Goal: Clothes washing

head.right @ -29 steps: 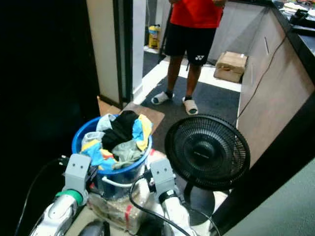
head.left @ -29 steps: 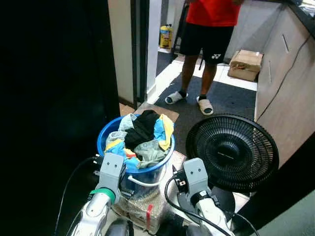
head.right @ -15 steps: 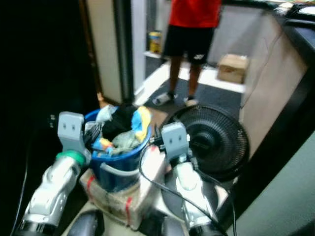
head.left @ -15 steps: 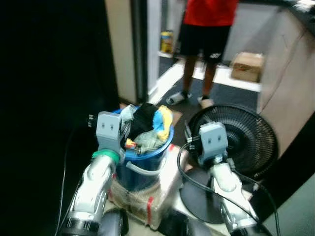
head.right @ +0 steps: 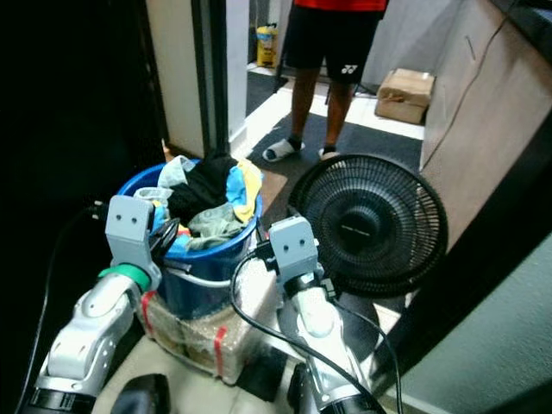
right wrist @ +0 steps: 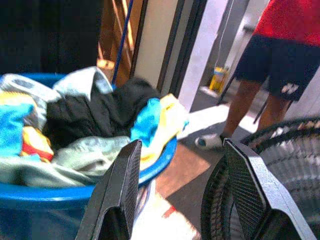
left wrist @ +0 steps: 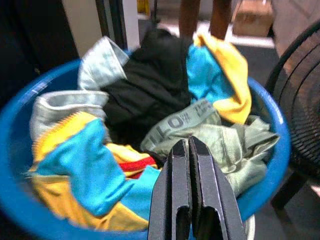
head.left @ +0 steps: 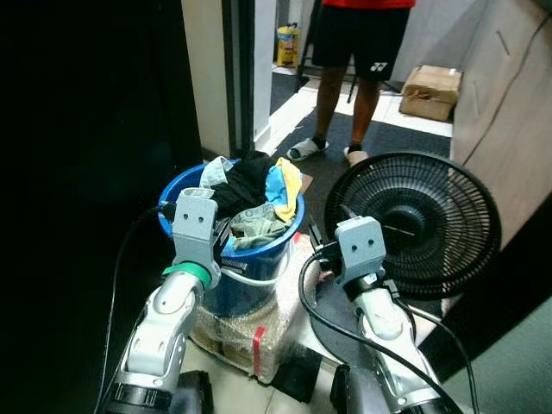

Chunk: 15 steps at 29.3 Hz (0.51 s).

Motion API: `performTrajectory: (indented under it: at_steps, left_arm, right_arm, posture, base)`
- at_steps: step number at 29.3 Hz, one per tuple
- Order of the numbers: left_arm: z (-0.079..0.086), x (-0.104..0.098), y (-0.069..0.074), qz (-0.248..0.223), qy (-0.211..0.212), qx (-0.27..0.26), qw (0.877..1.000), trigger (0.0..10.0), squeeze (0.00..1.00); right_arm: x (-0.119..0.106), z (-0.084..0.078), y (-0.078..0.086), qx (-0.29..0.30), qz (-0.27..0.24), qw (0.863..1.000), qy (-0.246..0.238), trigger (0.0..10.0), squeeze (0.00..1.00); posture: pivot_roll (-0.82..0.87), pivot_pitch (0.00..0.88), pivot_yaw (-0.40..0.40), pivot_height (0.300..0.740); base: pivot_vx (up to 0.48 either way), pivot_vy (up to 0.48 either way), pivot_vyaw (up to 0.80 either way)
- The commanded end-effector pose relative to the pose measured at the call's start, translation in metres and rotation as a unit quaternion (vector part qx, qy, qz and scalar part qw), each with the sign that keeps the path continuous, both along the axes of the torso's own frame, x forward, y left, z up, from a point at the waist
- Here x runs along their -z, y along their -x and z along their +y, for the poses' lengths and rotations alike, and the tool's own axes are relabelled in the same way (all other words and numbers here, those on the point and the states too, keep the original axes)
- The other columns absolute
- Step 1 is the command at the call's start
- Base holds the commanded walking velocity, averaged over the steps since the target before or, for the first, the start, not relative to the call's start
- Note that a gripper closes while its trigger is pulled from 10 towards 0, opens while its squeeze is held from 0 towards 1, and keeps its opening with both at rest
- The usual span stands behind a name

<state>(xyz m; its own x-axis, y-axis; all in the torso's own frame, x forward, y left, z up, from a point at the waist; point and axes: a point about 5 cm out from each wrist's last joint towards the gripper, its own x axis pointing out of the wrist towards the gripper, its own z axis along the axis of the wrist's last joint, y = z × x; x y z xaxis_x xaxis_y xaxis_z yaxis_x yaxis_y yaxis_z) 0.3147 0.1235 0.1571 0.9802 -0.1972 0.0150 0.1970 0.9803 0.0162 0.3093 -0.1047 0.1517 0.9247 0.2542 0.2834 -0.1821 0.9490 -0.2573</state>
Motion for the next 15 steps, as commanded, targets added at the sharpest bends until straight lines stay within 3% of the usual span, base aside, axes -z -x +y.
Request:
performTrajectory:
  at_steps: [1,10,15]
  left_arm:
    - [-0.001,0.003,0.003,0.007,-0.005,-0.002,1.000,10.0,0.00]
    - [-0.009,-0.008,0.002,-0.001,0.011,0.009,1.000,10.0,0.00]
    - [-0.021,-0.020,-0.002,-0.015,-0.013,0.033,0.999,10.0,0.00]
  right_arm:
    - [0.006,0.003,0.002,-0.014,0.019,1.000,0.000,10.0,0.00]
    - [0.002,0.009,0.004,-0.041,0.020,0.999,-0.002,10.0,0.00]
    - [-0.003,0.011,0.000,-0.047,0.015,0.999,-0.002,10.0,0.00]
  posture:
    - [0.10,0.000,0.017,0.526]
    - [0.10,0.000,0.013,0.526]
    - [0.10,0.000,0.011,0.526]
  base:
    - [0.000,0.000,0.00]
    - [0.000,0.000,0.00]
    - [0.000,0.000,0.00]
